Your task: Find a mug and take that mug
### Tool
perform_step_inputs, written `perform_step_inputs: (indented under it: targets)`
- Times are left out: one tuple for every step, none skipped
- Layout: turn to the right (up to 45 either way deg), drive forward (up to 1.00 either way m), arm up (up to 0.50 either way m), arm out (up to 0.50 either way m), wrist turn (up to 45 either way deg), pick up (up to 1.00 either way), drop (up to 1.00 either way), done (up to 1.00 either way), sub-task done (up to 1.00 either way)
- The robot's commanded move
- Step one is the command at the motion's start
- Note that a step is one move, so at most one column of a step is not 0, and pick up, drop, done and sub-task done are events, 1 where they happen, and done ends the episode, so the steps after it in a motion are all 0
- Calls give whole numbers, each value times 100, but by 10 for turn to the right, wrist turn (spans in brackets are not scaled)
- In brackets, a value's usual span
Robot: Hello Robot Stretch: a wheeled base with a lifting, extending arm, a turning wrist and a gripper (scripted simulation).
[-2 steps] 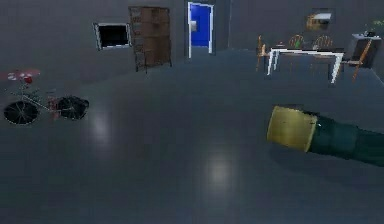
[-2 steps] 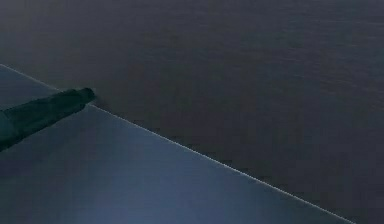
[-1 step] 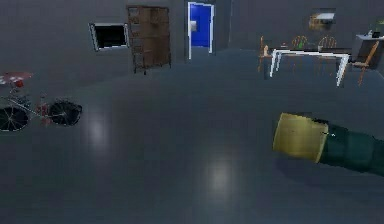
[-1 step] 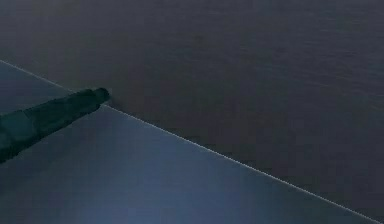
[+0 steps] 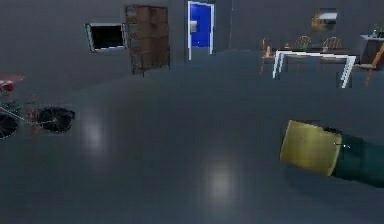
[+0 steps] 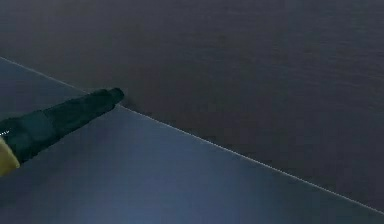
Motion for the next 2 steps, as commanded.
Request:
perform_step_inputs:
  targets:
    - [120,0,0,0,0,0,0,0,0]
    - [0,100,0,0,0,0,0,0,0]
